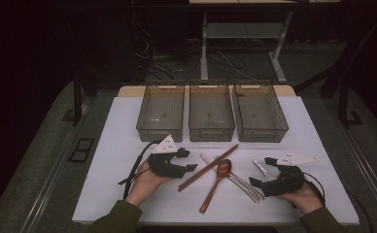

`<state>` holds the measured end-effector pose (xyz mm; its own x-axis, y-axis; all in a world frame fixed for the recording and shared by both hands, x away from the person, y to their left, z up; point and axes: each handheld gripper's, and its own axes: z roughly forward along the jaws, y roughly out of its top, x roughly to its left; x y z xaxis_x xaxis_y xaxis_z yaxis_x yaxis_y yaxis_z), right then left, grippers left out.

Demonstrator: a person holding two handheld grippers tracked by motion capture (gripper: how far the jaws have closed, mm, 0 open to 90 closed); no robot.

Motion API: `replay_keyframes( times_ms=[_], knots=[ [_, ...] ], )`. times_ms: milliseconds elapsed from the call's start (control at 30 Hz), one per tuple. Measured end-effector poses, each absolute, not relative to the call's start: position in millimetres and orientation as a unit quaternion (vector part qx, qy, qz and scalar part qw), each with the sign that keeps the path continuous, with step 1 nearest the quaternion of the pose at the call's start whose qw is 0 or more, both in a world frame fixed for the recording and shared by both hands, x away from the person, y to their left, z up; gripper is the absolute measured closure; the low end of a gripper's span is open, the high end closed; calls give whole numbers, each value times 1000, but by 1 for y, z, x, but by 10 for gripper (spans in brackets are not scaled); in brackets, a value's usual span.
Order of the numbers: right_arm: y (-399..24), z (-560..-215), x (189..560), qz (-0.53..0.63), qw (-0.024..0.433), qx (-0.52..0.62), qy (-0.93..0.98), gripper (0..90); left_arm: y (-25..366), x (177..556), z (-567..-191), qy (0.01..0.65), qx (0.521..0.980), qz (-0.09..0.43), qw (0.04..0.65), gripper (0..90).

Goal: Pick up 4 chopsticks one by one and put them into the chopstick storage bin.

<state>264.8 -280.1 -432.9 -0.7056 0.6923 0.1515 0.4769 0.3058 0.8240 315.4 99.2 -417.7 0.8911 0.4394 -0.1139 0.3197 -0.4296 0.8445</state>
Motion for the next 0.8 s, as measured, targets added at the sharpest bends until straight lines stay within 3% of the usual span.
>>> replay_keyframes(
  times_ms=[433, 800],
  knots=[
    [-280, -433, 266, 463, 116, 366, 799, 10, 81, 319, -429, 239, 854, 40, 461, 673],
    [-280, -433, 266, 462, 116, 365, 800, 11, 76, 320, -440, 244, 866, 21, 435, 746]
  ],
)
